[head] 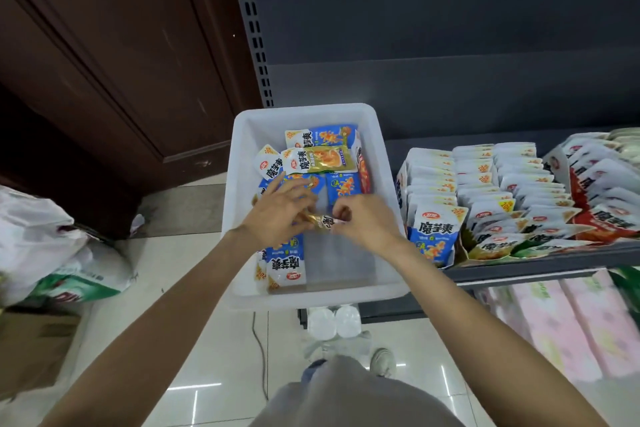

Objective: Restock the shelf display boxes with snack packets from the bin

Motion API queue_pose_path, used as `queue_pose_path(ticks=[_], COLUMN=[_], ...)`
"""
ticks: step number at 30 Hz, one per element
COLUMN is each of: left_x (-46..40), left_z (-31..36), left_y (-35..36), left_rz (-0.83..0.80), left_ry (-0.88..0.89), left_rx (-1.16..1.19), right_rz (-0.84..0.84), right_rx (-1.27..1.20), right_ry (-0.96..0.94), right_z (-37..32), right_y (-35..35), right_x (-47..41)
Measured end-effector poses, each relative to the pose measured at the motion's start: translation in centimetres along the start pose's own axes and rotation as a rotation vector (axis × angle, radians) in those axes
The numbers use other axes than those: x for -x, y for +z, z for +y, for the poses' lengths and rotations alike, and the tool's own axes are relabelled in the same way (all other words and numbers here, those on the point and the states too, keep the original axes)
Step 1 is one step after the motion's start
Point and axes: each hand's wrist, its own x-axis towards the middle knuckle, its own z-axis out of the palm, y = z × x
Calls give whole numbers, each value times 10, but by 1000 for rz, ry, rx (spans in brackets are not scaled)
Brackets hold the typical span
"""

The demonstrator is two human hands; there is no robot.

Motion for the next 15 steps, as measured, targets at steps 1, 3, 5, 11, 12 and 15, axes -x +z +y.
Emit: queue_pose_path(ticks=[1, 3, 5, 11, 12, 15], left_x=[-1, -4, -10, -40, -46, -64], left_z=[7, 30, 56, 116, 124, 147], left_y=[-8, -27, -41, -45, -43, -37], left_rz=[5, -95, -208, -214, -219, -175], left_ry=[3, -114, -255, -228, -211, -118], left_rx=[127, 544, 876, 1027, 1021, 975], right_rz=[51, 122, 170, 123, 123, 236], right_rx=[-104, -371, -667, -816, -818, -839], right_ry=[-8, -4, 39, 127, 124, 118], right_z=[5, 17, 25, 52, 59, 82], right_y=[-14, -39, -59, -103, -107, -119], right_x=[8, 25, 41, 89, 97, 123])
